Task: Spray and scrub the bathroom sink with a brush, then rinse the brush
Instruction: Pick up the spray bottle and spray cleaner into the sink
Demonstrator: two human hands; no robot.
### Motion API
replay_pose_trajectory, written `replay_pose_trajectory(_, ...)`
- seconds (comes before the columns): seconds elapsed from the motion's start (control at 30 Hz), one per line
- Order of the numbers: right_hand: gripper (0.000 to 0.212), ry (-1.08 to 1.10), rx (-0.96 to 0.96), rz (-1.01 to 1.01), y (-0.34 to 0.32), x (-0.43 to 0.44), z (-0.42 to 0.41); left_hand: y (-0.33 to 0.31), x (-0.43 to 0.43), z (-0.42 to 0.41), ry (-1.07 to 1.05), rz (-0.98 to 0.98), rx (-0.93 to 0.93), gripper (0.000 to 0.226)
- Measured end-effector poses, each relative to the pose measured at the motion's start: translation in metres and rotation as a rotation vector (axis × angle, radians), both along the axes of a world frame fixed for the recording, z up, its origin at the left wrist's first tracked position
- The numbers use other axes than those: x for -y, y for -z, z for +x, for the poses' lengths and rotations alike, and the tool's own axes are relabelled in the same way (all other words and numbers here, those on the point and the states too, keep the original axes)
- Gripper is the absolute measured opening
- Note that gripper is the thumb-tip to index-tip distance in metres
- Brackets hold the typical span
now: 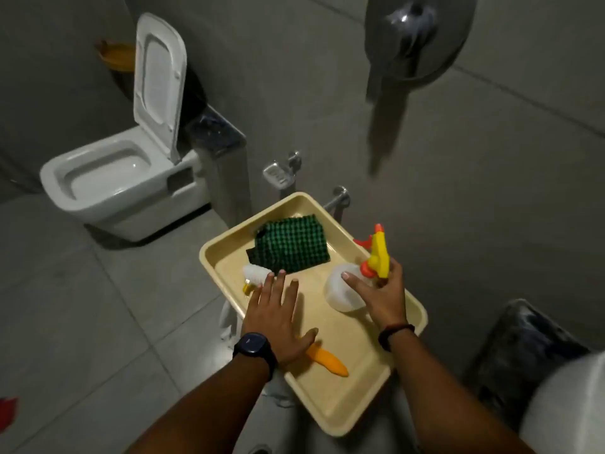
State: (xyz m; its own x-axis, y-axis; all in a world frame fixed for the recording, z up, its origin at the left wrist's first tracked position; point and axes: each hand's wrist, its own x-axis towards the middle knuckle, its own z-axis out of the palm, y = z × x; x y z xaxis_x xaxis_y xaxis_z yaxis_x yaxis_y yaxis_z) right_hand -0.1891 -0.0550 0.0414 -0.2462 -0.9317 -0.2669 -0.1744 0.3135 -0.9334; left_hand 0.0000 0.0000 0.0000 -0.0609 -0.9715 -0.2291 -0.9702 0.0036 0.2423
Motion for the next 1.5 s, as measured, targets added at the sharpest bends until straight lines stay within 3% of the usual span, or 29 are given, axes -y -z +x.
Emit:
replay_pose_trajectory(0.1, 0.082, -0.124, 0.022, -0.130, 0.007, 0.024, 0.007, 0.018, -0.001, 0.005, -0.007, -0.064, 0.010, 0.097)
replay_pose_trajectory(0.27, 0.067, -0.154, 0.031, -0.216, 0.010, 0.053, 0.018, 0.022, 0.000, 0.003, 0.040, -0.122, 0.016, 0.094)
replay_pose_trajectory(0.47, 0.062, 0.010, 0.090, -0.249, -0.012, 0.056, 0.018, 0.027, -0.001, 0.005, 0.045, -0.113, -0.016, 0.094)
replay_pose_trajectory(0.7, 0.066, 0.204, 0.229, -0.481, -0.112, 0.039, -0.015, 0.002, 0.002, -0.015, 0.098, 0.013, -0.002, 0.099)
replay_pose_trajectory(0.8, 0.062, 0.326, 0.240, -0.585, -0.168, 0.009, -0.049, -0.043, 0.002, -0.067, 0.205, -0.041, -0.130, 0.101)
replay_pose_trajectory(0.87, 0.048, 0.390, 0.226, -0.595, -0.201, -0.015, -0.076, -0.073, -0.005, -0.113, 0.307, -0.100, -0.302, 0.095)
replay_pose_trajectory(0.93, 0.035, 0.422, 0.174, -0.563, -0.227, -0.049, -0.109, -0.100, -0.022, -0.166, 0.455, -0.130, -0.480, 0.088)
replay_pose_trajectory(1.03, 0.057, 0.399, 0.055, -0.457, -0.248, -0.103, -0.158, -0.127, -0.063, -0.233, 0.664, -0.133, -0.623, 0.079)
replay_pose_trajectory(1.13, 0.070, 0.358, -0.115, -0.310, -0.256, -0.169, -0.206, -0.125, -0.111, -0.284, 0.748, -0.124, -0.371, 0.093)
replay_pose_trajectory(1.23, 0.068, 0.351, -0.198, -0.104, -0.248, -0.234, -0.245, -0.121, -0.139, -0.302, 0.634, -0.132, -0.127, 0.101)
replay_pose_trajectory(1.37, 0.058, 0.375, -0.228, 0.164, -0.221, -0.312, -0.281, -0.128, -0.159, -0.305, 0.662, -0.159, -0.022, 0.101)
replay_pose_trajectory(1.5, 0.058, 0.282, -0.108, 0.331, -0.206, -0.352, -0.279, -0.131, -0.173, -0.304, 0.617, -0.151, 0.001, 0.096)
